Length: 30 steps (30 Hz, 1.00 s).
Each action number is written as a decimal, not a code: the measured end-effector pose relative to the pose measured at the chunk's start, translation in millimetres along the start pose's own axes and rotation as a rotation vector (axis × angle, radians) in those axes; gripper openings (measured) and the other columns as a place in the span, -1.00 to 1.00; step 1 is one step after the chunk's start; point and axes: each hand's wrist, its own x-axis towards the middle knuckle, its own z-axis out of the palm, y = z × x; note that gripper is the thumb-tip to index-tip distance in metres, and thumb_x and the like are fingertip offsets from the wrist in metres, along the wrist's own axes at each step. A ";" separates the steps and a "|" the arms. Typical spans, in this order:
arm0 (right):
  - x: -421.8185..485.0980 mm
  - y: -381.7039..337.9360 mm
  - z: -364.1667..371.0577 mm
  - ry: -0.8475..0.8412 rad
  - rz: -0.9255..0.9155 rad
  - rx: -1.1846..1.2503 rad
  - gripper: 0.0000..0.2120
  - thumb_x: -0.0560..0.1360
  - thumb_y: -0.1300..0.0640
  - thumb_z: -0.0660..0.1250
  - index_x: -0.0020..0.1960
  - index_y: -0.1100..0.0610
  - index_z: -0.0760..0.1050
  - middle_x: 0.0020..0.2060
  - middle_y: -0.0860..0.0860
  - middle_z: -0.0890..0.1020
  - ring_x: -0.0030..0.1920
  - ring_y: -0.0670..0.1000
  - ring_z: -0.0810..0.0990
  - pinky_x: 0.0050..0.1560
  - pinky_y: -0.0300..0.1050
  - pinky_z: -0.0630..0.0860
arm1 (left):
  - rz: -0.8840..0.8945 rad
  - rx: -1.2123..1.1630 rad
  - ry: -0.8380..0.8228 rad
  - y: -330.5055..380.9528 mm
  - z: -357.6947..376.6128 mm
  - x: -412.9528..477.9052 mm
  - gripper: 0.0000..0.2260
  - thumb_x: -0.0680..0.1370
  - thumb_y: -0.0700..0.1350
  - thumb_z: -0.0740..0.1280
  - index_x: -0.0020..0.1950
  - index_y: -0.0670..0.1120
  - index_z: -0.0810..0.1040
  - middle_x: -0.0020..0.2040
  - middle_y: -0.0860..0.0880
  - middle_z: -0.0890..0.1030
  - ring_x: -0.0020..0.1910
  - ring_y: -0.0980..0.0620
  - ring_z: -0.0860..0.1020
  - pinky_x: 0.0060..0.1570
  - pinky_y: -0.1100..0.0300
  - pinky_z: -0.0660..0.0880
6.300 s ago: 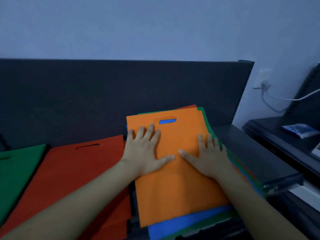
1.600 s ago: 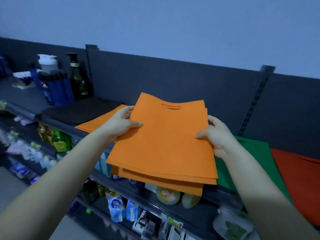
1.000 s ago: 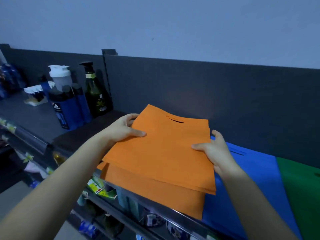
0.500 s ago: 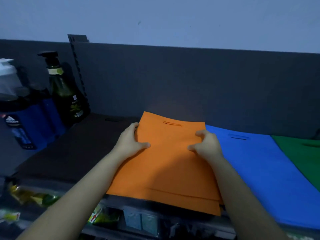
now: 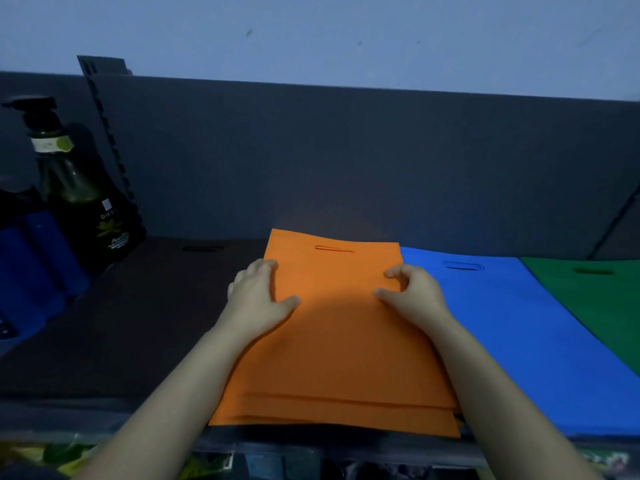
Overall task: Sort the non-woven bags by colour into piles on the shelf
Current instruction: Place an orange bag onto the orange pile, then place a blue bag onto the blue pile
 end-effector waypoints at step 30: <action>-107.2 263.5 -435.5 0.317 0.084 -0.821 -0.21 0.49 -0.37 0.11 0.56 0.02 0.02 0.51 0.07 0.22 0.52 0.13 0.12 0.46 0.13 0.19 | 0.668 0.427 0.114 535.5 148.2 -80.0 -0.17 0.39 0.50 0.12 0.52 0.02 0.19 0.55 -0.07 0.18 0.48 -0.11 0.19 0.41 -0.10 0.06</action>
